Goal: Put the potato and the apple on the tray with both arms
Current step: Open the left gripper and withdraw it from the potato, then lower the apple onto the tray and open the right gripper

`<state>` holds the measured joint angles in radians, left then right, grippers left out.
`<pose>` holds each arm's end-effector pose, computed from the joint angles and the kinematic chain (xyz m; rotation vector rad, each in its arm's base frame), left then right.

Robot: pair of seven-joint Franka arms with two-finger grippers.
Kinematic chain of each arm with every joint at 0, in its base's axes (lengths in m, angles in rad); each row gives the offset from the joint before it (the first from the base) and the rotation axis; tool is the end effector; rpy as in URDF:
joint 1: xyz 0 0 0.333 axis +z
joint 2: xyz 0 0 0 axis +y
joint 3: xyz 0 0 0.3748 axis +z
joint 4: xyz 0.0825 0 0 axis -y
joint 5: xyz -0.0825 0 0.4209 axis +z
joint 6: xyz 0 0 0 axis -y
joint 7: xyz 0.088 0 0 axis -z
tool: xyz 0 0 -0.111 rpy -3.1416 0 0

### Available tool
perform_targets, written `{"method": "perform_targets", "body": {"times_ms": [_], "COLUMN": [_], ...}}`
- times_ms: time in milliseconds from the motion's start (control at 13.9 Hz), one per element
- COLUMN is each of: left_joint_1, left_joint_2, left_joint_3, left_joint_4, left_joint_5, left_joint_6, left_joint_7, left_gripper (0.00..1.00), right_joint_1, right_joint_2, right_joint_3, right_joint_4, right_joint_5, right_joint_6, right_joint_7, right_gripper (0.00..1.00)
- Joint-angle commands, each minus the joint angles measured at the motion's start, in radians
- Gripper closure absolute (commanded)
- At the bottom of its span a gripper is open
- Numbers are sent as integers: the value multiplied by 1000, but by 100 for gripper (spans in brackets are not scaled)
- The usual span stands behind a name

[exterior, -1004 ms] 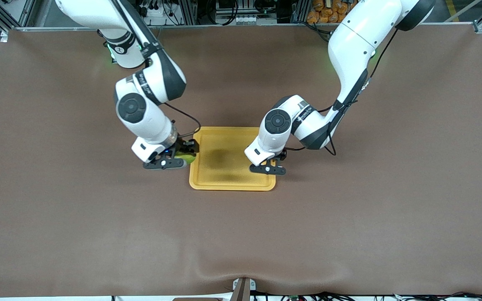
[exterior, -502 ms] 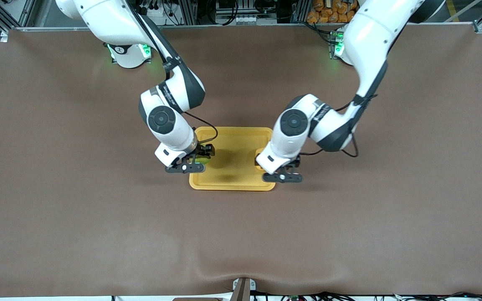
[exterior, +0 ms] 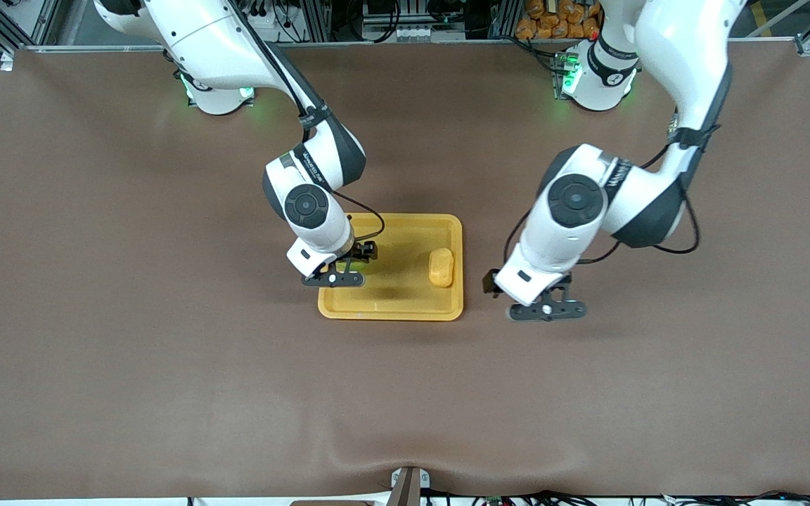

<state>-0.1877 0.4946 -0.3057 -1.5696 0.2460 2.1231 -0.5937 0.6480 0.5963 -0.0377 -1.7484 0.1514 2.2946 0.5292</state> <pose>0.6860 -0.3139 0.4050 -3.1184 -0.0316 -0.1724 0.5862 0.4180 0.2467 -3.0893 0.0248 0.1383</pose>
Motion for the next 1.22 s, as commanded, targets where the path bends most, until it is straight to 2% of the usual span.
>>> {"method": "perform_targets", "body": {"times_ms": [0, 72, 143, 215, 502, 933, 1148], "left_joint_1": [51, 63, 74, 79, 85, 168, 232], "left_joint_2": [-50, -57, -62, -65, -74, -148, -195], "left_joint_3": [-10, -12, -12, -12, -4, -18, -16], "left_joint_4": [-18, -14, 0, 23, 108, 109, 106], "left_joint_5": [4, 6, 6, 6, 6, 2, -69], "left_joint_6": [-47, -67, -99, -145, -276, -347, -402], "left_joint_7": [51, 51, 52, 54, 84, 149, 227], "left_gripper": [0, 0, 0, 0, 0, 0, 0], "right_joint_1": [10, 15, 15, 18, 19, -11, -37], "right_joint_2": [22, 23, 25, 25, 13, -82, -125], "right_joint_3": [-10, -10, -10, -10, -10, -30, -45], "right_joint_4": [24, 23, 23, 21, 23, 26, 24], "right_joint_5": [-3, -3, -4, -4, -4, -4, -4], "right_joint_6": [6, 6, 5, 5, -7, -83, -124], "right_joint_7": [20, 20, 20, 20, 18, 11, 12], "right_gripper": [74, 54, 13, 0, 0, 0, 0]}}
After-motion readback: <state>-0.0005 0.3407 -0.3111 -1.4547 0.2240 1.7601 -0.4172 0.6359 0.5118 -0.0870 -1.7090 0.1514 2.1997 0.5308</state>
